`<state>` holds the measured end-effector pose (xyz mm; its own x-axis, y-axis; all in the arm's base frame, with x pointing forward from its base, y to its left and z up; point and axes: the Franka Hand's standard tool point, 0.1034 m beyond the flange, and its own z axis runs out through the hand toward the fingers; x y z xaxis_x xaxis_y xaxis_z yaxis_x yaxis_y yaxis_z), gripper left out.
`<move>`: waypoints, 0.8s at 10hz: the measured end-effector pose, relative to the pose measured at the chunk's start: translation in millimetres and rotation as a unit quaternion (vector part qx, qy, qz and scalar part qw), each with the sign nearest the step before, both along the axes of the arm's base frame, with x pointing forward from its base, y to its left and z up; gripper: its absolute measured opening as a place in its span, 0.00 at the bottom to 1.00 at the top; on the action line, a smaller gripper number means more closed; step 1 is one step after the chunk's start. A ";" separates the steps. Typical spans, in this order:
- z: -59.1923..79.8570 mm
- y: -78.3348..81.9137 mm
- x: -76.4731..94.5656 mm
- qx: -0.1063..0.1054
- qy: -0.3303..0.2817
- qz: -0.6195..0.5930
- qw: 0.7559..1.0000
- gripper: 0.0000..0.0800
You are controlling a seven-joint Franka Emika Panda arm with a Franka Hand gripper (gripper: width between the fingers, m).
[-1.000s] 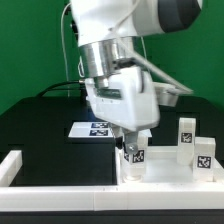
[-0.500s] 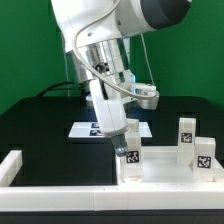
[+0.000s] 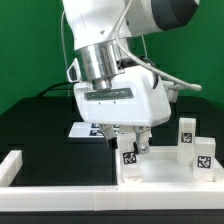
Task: Assemble square table
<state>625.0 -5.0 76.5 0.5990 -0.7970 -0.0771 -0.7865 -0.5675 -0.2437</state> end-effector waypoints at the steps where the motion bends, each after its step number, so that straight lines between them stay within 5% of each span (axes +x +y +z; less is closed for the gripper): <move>1: 0.3 0.4 0.0 -0.009 -0.009 0.048 0.999 0.81; 3: 3.7 6.5 1.9 -0.065 -0.042 0.284 0.956 0.81; 6: 1.7 8.1 1.0 -0.065 -0.044 0.297 0.952 0.78; 7: 1.3 8.1 0.9 -0.065 -0.044 0.296 0.952 0.53; 8: 1.0 8.4 0.8 -0.059 -0.036 0.256 0.964 0.53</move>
Offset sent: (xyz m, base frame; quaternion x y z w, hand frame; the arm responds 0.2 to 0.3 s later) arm -0.0073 0.0242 -0.0018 -0.0027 -0.0478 -0.3559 0.9333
